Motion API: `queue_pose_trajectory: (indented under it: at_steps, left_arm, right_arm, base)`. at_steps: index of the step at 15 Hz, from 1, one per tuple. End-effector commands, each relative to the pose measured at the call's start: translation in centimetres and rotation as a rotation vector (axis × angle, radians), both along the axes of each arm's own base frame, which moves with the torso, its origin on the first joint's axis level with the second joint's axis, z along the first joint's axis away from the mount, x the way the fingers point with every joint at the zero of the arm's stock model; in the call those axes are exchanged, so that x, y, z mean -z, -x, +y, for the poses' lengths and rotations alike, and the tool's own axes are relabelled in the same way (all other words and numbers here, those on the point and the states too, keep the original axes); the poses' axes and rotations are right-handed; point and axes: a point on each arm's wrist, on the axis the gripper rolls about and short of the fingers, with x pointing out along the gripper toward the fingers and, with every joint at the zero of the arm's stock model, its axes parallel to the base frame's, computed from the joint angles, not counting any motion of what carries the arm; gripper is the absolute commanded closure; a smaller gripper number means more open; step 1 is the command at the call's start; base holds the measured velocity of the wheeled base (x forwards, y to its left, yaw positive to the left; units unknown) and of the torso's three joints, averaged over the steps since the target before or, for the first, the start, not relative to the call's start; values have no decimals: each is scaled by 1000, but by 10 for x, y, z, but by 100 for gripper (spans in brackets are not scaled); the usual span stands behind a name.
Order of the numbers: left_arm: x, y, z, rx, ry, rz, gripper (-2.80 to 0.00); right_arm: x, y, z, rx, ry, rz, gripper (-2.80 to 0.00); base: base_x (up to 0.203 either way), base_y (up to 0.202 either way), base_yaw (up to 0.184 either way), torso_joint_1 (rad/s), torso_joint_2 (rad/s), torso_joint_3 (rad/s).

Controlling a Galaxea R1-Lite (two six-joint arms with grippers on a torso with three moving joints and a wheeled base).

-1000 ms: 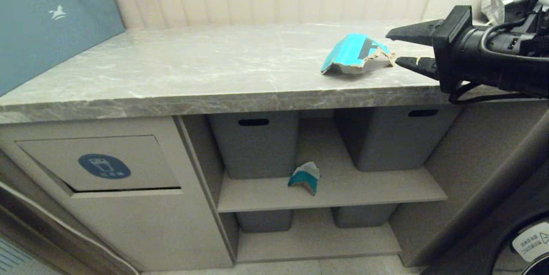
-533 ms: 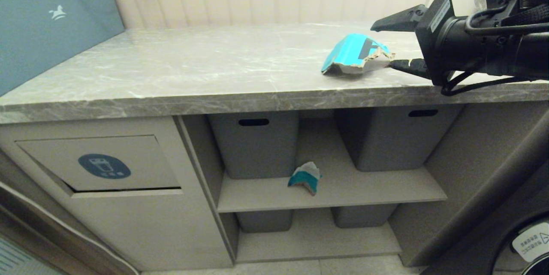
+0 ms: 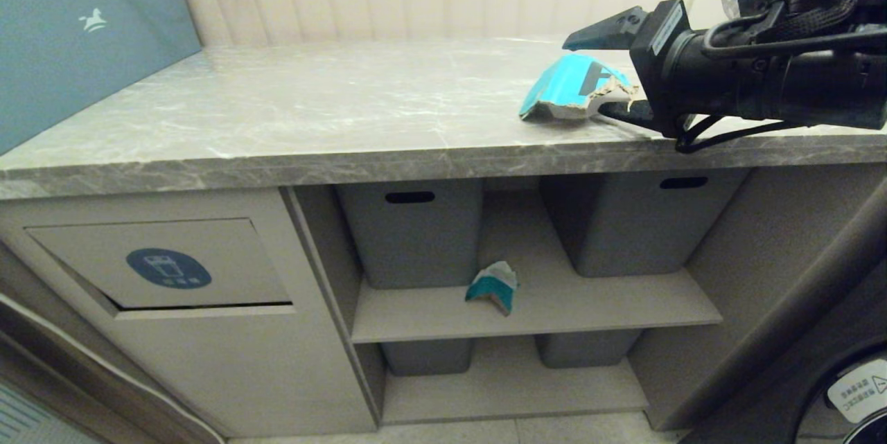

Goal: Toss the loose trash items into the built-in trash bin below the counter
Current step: Pick up the garbage

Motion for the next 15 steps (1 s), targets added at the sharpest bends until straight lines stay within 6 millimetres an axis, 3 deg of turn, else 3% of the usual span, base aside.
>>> queue_pose_trajectory:
  at_steps: [1,6,7,12,15]
  left_arm:
    - [0,0,0,0,0,1,0]
    - [0,0,0,0,0,0,0]
    - [0,0,0,0,0,1,0]
    - [0,0,0,0,0,0,0]
    - [0,0,0,0,0,-1,0]
  right_arm:
    - [3,-7,3,-1,-2,11,-280]
    - [1,-18,9,3,-8,-1,-280]
    - [2,-20,10,3,-6,-2,0]
    - [2,-22,10,35,-4,-3,0]
    - [-11,-9,4,27,-21,-37,0]
  base:
    - [0,0,0,0,0,0]
    - [0,0,0,0,0,0]
    - [0,0,0,0,0,0]
    - [0,0,0,0,0,0]
    - [0,0,0,0,0,0]
